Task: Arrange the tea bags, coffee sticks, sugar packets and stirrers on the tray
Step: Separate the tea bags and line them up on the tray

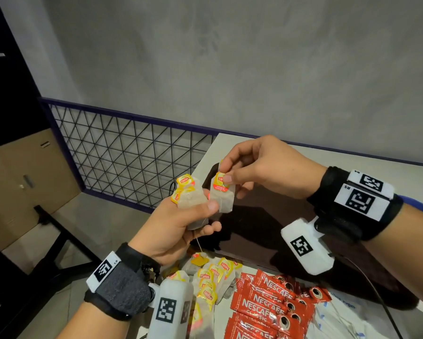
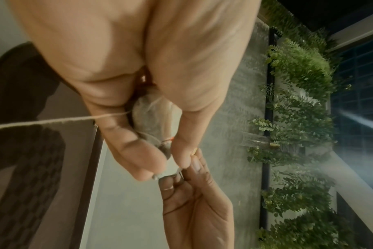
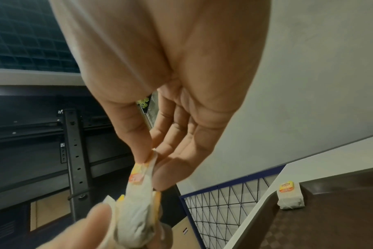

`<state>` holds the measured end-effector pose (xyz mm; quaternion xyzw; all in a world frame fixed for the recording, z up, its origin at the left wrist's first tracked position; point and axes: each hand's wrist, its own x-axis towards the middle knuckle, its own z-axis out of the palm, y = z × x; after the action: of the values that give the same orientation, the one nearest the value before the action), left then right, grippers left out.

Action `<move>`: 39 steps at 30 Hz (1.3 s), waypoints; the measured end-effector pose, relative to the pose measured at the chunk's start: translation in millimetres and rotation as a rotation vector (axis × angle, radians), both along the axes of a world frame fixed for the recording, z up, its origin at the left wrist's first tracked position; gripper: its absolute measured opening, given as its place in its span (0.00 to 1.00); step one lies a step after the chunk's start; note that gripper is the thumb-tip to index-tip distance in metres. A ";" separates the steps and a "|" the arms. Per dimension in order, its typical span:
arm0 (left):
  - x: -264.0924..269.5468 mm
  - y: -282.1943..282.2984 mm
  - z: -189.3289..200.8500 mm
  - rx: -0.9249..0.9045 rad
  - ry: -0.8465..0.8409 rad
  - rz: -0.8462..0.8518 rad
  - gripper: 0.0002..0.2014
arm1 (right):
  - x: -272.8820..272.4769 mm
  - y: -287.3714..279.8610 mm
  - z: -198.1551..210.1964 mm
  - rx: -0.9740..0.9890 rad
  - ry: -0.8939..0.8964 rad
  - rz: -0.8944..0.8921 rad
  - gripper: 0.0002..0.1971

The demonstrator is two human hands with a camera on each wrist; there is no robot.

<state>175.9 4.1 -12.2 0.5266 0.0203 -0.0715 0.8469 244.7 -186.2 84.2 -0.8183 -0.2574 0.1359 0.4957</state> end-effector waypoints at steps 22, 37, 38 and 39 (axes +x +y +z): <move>3.2 5.1 -6.1 0.075 0.129 -0.012 0.17 | 133.3 10.1 -40.1 -0.281 -0.213 -0.367 0.08; 5.6 10.6 -3.3 0.026 0.074 0.005 0.21 | 191.3 38.1 -80.1 -0.511 -0.052 -0.292 0.11; 5.4 10.2 -3.1 0.031 0.071 0.004 0.22 | 193.6 39.4 -82.0 -0.522 -0.059 -0.292 0.10; 5.7 10.0 -3.1 0.035 0.070 0.007 0.23 | 195.3 40.6 -83.3 -0.527 -0.063 -0.290 0.09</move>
<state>181.6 14.1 -15.3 0.5385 0.0527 -0.0866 0.8365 439.9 -145.6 1.0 -0.9508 -0.1087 0.1004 0.2722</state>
